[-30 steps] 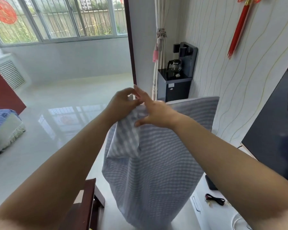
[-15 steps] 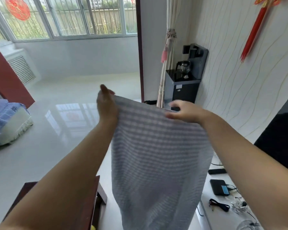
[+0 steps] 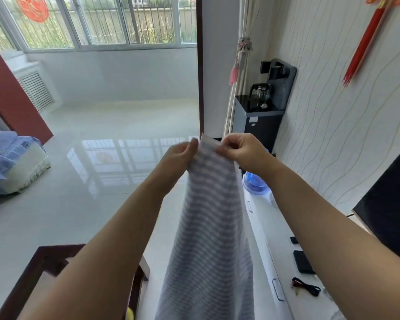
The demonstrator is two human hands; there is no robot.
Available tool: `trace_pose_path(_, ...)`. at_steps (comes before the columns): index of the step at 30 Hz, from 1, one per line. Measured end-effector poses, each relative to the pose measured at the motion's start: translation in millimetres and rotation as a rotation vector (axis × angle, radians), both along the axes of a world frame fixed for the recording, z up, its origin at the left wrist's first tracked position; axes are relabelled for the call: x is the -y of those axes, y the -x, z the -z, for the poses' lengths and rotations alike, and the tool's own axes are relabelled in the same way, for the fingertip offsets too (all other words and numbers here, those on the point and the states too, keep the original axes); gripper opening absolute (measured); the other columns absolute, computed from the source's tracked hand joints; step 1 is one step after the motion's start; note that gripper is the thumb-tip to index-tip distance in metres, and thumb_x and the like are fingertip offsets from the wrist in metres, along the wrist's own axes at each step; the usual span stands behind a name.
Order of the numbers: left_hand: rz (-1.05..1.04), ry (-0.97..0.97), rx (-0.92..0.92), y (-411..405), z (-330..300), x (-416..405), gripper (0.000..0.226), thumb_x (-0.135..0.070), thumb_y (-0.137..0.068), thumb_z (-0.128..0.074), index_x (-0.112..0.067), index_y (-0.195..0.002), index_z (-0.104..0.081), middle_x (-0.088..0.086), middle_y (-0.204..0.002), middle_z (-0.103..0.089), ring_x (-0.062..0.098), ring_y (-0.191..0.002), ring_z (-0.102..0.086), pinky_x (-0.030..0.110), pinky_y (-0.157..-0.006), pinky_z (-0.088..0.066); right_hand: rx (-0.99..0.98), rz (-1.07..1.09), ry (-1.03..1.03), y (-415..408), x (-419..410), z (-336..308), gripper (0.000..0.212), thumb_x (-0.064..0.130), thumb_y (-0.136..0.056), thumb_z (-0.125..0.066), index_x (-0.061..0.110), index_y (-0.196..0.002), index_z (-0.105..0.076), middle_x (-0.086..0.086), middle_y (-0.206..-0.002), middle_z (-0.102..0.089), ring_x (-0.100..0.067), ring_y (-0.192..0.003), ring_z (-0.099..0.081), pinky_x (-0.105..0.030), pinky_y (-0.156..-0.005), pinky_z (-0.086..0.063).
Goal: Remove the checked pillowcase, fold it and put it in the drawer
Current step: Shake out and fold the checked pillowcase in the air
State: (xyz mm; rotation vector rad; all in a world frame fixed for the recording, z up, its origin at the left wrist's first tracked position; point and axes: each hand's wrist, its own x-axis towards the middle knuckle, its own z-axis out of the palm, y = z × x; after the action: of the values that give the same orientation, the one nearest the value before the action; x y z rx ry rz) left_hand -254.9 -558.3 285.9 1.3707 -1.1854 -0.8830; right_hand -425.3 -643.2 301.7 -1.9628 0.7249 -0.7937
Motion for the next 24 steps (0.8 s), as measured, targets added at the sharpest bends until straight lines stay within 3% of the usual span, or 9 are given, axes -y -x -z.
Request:
trace_pose_path(3, 0.020, -0.067, 0.041, -8.3, 14.9, -7.8, 0.023, -0.028, -0.092, -0.061, -0.008, -0.084, -0.072, 0.002, -0.078, -0.070, 0.014, -0.075, -0.064, 0.034, -0.076, -0.052, 0.006, 0.021, -0.019, 5.8, -0.5, 8.5, 0.020, 0.017, -0.085, -0.069, 0.019, -0.066, -0.063, -0.004, -0.066, -0.054, -0.016, -0.066, -0.048, -0.032, -0.067, -0.043)
trace_pose_path(5, -0.050, -0.036, 0.032, -3.3, 19.9, -10.9, 0.015, -0.020, -0.089, -0.065, -0.014, -0.077, -0.071, -0.002, -0.072, -0.070, 0.012, -0.072, -0.065, 0.030, -0.072, -0.052, -0.047, 0.017, 0.004, 6.6, -0.2, 13.0, 0.017, 0.019, -0.086, -0.068, 0.014, -0.071, -0.064, 0.000, -0.065, -0.053, -0.015, -0.066, -0.048, -0.033, -0.068, -0.044)
trace_pose_path(8, -0.103, 0.004, 0.061, 7.6, 22.0, -14.7, 0.013, -0.018, -0.088, -0.067, -0.014, -0.077, -0.072, -0.001, -0.073, -0.071, 0.008, -0.071, -0.065, 0.025, -0.070, -0.053, -0.148, -0.022, 0.017, 8.5, -0.6, 12.8, 0.028, 0.029, -0.089, -0.064, 0.007, -0.072, -0.061, 0.001, -0.063, -0.046, -0.015, -0.064, -0.044, -0.035, -0.066, -0.040)
trace_pose_path(10, -0.099, 0.014, 0.078, 14.9, 21.1, -17.1, 0.013, -0.017, -0.089, -0.066, -0.008, -0.082, -0.072, 0.005, -0.078, -0.071, 0.011, -0.074, -0.066, 0.024, -0.072, -0.055, -0.141, -0.057, -0.038, 9.2, -2.8, 11.6, 0.029, 0.035, -0.090, -0.061, 0.013, -0.070, -0.062, 0.002, -0.064, -0.050, -0.015, -0.066, -0.048, -0.034, -0.067, -0.042)
trace_pose_path(12, -0.101, 0.021, 0.078, 19.7, 20.3, -19.0, 0.014, -0.017, -0.089, -0.066, -0.006, -0.084, -0.072, 0.007, -0.081, -0.072, 0.012, -0.075, -0.067, 0.024, -0.072, -0.055, -0.098, -0.055, -0.082, 10.1, -4.9, 12.6, 0.025, 0.034, -0.090, -0.062, 0.016, -0.072, -0.066, 0.001, -0.067, -0.056, -0.014, -0.068, -0.053, -0.035, -0.071, -0.047)
trace_pose_path(17, -0.097, 0.024, 0.081, 23.3, 19.2, -21.0, 0.009, -0.015, -0.087, -0.067, -0.010, -0.083, -0.072, 0.003, -0.079, -0.072, 0.009, -0.072, -0.068, 0.020, -0.069, -0.055, -0.027, -0.026, -0.171, 16.1, -4.6, 15.8, 0.024, 0.026, -0.086, -0.067, 0.003, -0.088, -0.070, -0.009, -0.080, -0.068, -0.018, -0.075, -0.065, -0.043, -0.084, -0.055)
trace_pose_path(21, -0.100, 0.042, 0.052, 25.6, 19.5, -21.9, 0.009, -0.012, -0.087, -0.067, -0.012, -0.080, -0.072, 0.000, -0.076, -0.072, 0.007, -0.070, -0.067, 0.018, -0.067, -0.053, -0.040, -0.029, -0.188, 15.4, -5.8, 14.2, 0.017, 0.026, -0.085, -0.068, 0.010, -0.083, -0.071, -0.004, -0.076, -0.069, -0.016, -0.073, -0.065, -0.041, -0.083, -0.055)
trace_pose_path(24, -0.091, 0.066, 0.063, 27.1, 18.4, -22.7, 0.010, -0.013, -0.088, -0.066, -0.013, -0.079, -0.071, 0.000, -0.075, -0.071, 0.006, -0.069, -0.067, 0.016, -0.065, -0.052, -0.074, -0.039, -0.188, 13.4, -5.7, 10.9, 0.024, 0.041, -0.084, -0.065, 0.019, -0.078, -0.072, 0.003, -0.073, -0.070, -0.011, -0.071, -0.065, -0.038, -0.082, -0.055)
